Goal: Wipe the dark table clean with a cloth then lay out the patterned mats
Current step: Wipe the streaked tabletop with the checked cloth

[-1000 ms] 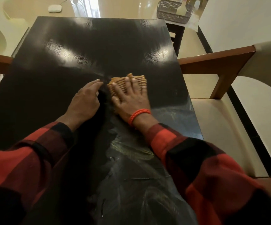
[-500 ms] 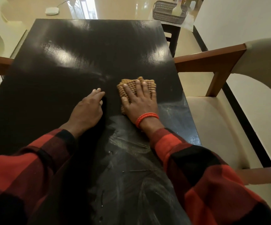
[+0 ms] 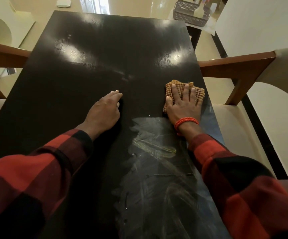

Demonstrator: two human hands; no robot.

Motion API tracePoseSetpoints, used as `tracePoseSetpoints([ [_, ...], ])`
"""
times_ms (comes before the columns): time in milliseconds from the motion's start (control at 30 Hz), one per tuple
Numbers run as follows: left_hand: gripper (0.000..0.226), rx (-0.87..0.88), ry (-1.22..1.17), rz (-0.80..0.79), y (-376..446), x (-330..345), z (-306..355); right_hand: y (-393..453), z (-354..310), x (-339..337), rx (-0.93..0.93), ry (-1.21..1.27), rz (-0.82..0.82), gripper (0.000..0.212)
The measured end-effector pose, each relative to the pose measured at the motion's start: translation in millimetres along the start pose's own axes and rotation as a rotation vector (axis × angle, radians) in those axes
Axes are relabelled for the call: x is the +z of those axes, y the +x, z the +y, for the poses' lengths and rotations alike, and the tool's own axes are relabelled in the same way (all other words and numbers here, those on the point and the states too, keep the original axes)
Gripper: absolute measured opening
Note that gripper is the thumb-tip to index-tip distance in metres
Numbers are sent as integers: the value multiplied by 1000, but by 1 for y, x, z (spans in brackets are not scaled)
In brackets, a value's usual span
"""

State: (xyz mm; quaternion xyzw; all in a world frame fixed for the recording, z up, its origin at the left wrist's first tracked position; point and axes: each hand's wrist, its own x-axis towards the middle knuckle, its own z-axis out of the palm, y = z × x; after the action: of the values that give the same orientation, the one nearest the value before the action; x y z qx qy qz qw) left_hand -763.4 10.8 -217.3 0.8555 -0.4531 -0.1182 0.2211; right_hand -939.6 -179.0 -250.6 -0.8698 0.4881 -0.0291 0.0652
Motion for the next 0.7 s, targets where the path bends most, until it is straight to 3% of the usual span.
tracePoseSetpoints([
  [433,48,10,-37,125,-6,10,19,-94,-111,21,-421,63,-11,62],
  [600,46,23,-5,107,-15,16,29,-94,-93,16,-441,65,-4,59],
  [700,44,24,5,90,-18,16,30,-79,-55,9,-314,66,30,55],
])
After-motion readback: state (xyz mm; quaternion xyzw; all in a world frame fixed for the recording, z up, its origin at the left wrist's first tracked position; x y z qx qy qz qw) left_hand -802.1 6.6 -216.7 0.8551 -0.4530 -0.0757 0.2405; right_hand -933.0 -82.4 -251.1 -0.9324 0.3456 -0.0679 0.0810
